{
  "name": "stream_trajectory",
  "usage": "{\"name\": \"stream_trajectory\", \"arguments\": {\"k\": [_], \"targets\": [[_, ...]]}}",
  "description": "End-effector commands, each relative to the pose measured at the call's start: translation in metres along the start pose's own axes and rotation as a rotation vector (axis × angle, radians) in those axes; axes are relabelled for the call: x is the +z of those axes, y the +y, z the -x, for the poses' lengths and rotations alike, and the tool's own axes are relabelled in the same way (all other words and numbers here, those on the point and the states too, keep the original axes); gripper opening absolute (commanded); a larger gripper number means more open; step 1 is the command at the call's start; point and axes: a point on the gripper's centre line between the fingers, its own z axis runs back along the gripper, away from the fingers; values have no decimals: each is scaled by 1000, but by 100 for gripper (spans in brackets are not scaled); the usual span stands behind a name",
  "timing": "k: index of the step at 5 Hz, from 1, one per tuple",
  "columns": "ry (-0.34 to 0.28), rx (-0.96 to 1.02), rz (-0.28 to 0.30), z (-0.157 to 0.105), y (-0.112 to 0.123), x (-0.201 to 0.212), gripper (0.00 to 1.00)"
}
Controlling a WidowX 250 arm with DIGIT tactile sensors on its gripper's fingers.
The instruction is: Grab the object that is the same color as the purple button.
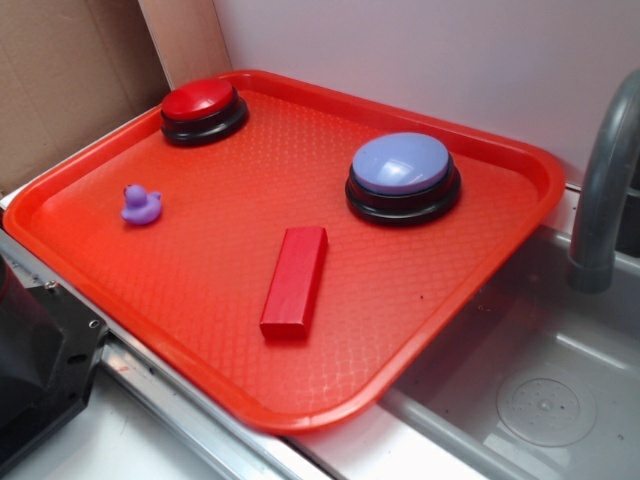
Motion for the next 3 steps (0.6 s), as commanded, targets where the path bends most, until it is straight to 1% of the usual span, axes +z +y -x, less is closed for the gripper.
{"name": "stream_trajectory", "arguments": {"k": [1, 2, 3], "targets": [[0, 0, 0, 0, 0, 0, 100], [69, 228, -46, -9, 51, -40, 100], [25, 393, -49, -3, 99, -61, 100]]}}
